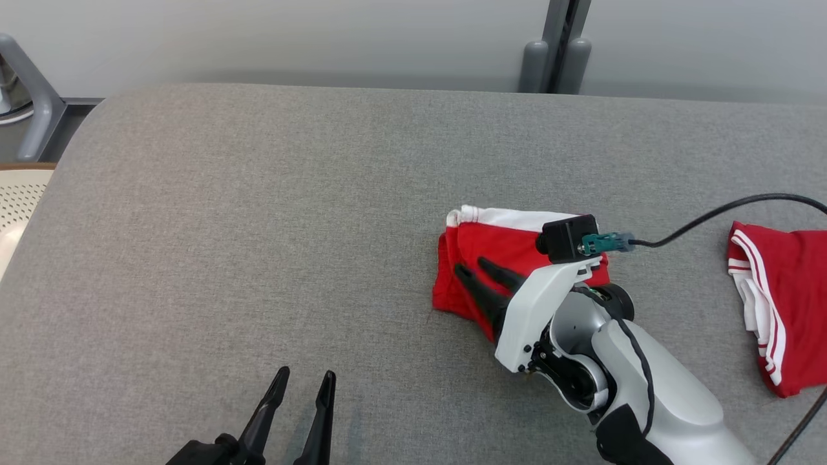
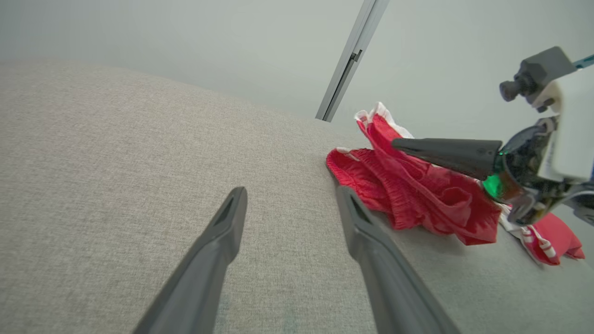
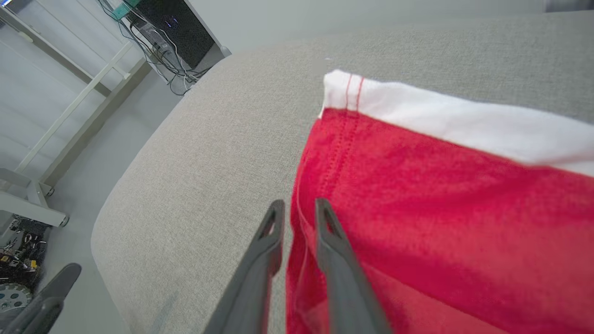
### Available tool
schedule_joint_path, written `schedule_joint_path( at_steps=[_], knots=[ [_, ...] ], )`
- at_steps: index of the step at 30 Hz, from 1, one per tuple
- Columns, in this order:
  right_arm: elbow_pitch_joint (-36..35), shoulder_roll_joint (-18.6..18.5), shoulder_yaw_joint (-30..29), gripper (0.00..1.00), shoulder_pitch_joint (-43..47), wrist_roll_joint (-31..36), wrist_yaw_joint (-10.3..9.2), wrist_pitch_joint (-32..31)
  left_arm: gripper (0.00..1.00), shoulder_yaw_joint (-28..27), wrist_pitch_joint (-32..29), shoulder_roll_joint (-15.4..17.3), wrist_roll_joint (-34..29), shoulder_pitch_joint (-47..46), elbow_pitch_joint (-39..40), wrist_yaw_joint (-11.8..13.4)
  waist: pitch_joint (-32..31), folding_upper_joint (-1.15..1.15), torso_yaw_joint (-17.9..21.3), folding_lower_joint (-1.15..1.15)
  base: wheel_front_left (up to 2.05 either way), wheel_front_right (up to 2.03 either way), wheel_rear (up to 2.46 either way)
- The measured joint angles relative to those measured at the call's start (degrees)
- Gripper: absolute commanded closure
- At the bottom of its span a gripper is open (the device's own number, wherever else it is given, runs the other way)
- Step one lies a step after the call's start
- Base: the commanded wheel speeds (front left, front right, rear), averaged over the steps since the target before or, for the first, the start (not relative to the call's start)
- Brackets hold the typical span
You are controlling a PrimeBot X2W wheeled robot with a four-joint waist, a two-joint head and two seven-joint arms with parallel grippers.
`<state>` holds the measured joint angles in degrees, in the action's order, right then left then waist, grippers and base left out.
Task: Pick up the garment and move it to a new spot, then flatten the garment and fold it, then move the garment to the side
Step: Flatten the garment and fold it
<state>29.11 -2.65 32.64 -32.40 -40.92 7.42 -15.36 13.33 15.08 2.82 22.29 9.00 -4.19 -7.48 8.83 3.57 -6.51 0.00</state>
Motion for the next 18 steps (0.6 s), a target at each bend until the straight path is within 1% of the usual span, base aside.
schedule_joint_path(
  at_steps=[2, 5, 7, 8, 10, 13, 15, 18],
  knots=[
    [0.1, 0.1, 0.3, 0.0, 0.0, 0.0, 0.0, 3.3, 0.0, -0.3, 0.0, 0.0, 0.0, 0.0, 0.0, 0.0, 0.0, 0.0, 0.4, 0.0, 0.0, 0.0, 0.0],
    [-0.3, 0.0, -0.5, 0.0, 0.5, 2.4, 0.0, 8.6, 0.0, -1.0, 0.0, 0.0, 0.1, 0.0, 0.0, 0.0, -0.2, 0.0, 1.4, 0.0, 0.0, 0.0, 0.0],
    [-2.2, -0.3, -1.8, 0.0, 2.4, 5.3, 0.01, 12.9, 0.0, -1.7, 0.0, 0.0, 0.4, 0.1, 0.0, 0.0, -0.3, 0.0, 2.1, 0.0, 0.0, 0.0, 0.0],
    [-3.2, -0.9, -3.2, 0.0, 3.8, 6.6, 0.01, 15.3, 0.0, -1.9, 0.0, 0.0, 0.5, 0.1, 0.1, 0.0, -0.4, 0.0, 2.5, 0.0, 0.0, 0.0, 0.0],
    [-5.5, -3.6, -5.6, 0.0, 6.8, 10.1, 0.01, 19.6, 0.0, -2.6, 0.0, 0.0, 0.5, 0.1, 0.1, 0.0, -0.5, 0.0, 3.2, 0.0, 0.0, 0.0, 0.0],
    [-8.2, -7.0, -11.2, 0.0, 12.3, 14.8, -0.03, 26.2, 0.0, -3.5, 0.0, 0.0, 0.5, 0.1, 0.5, 0.0, -0.5, 0.0, 4.4, 0.0, 0.0, 0.0, 0.0],
    [-9.3, -9.9, -14.2, 0.0, 15.6, 21.5, 0.01, 28.6, 0.0, -4.1, 0.0, 0.0, 0.6, 0.1, 0.7, 0.0, -0.4, 0.0, 5.2, 0.0, 0.0, 0.0, 0.0],
    [-11.0, -10.0, -20.6, 0.0, 20.7, 25.8, -0.02, 30.0, 0.0, -4.7, 0.0, 0.0, 0.5, 0.0, 0.7, 0.0, -0.5, 0.0, 6.1, 0.0, 0.0, 0.0, 0.0]
  ],
)
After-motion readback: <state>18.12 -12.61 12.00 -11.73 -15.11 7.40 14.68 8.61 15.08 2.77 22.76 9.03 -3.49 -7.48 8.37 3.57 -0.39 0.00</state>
